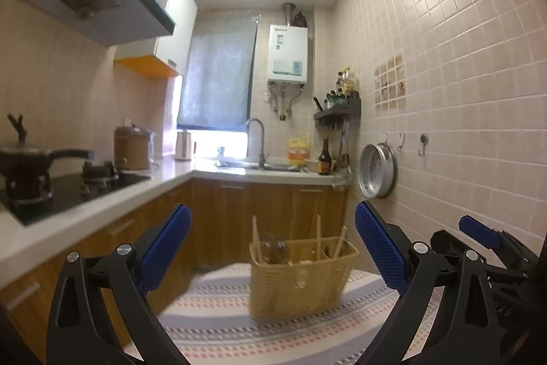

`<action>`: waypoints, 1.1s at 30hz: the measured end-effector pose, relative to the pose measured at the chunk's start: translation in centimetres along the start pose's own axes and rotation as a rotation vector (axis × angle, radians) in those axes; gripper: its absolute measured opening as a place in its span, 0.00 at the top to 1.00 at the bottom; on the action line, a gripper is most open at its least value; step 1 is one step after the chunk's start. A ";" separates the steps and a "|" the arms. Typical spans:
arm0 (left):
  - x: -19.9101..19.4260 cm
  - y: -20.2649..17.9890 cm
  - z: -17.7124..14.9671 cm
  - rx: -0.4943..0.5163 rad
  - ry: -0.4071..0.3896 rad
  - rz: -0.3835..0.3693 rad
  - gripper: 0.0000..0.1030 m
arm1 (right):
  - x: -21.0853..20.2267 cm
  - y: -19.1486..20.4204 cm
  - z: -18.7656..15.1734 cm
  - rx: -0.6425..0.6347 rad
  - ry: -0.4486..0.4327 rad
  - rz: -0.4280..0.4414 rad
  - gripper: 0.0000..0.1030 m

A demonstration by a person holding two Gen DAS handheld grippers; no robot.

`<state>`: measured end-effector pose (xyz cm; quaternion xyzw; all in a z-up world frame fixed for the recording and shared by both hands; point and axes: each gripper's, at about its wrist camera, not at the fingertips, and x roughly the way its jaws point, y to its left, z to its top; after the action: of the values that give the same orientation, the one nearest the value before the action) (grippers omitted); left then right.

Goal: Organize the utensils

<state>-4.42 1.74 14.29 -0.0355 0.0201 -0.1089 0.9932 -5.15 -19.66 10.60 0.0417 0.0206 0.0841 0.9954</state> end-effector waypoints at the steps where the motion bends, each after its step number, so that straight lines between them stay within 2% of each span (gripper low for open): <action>1: 0.0 -0.1 -0.2 -0.005 0.005 -0.005 0.09 | -0.1 0.0 0.0 -0.003 -0.004 -0.006 0.19; 7: 0.9 -0.4 -1.6 -0.024 0.031 0.004 0.09 | -0.5 -0.1 -0.7 -0.023 -0.003 -0.030 0.14; 11: 1.6 -0.3 -3.0 -0.020 0.042 0.039 0.09 | -0.2 -0.5 -2.9 -0.020 -0.010 -0.078 0.07; 16: 2.5 0.5 -6.1 -0.027 0.073 0.113 0.09 | 2.4 -1.0 -7.3 -0.052 0.059 -0.152 0.07; 21: 3.8 1.7 -9.9 -0.076 0.122 0.166 0.09 | 4.9 -2.9 -10.8 0.057 0.149 -0.176 0.07; 23: 4.2 1.6 -11.0 -0.059 0.131 0.178 0.09 | 5.6 -3.4 -11.2 0.069 0.189 -0.174 0.07; 28: 4.6 0.3 -12.7 0.017 0.126 0.207 0.09 | 5.5 -3.2 -11.1 0.044 0.174 -0.152 0.07; 33: 4.5 0.1 -13.8 0.009 0.122 0.216 0.08 | 4.9 -2.1 -11.0 -0.007 0.143 -0.157 0.07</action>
<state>-0.70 -0.09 0.35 -0.0218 0.0837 -0.0033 0.9963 -0.46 -20.00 -0.67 0.0304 0.0943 0.0087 0.9950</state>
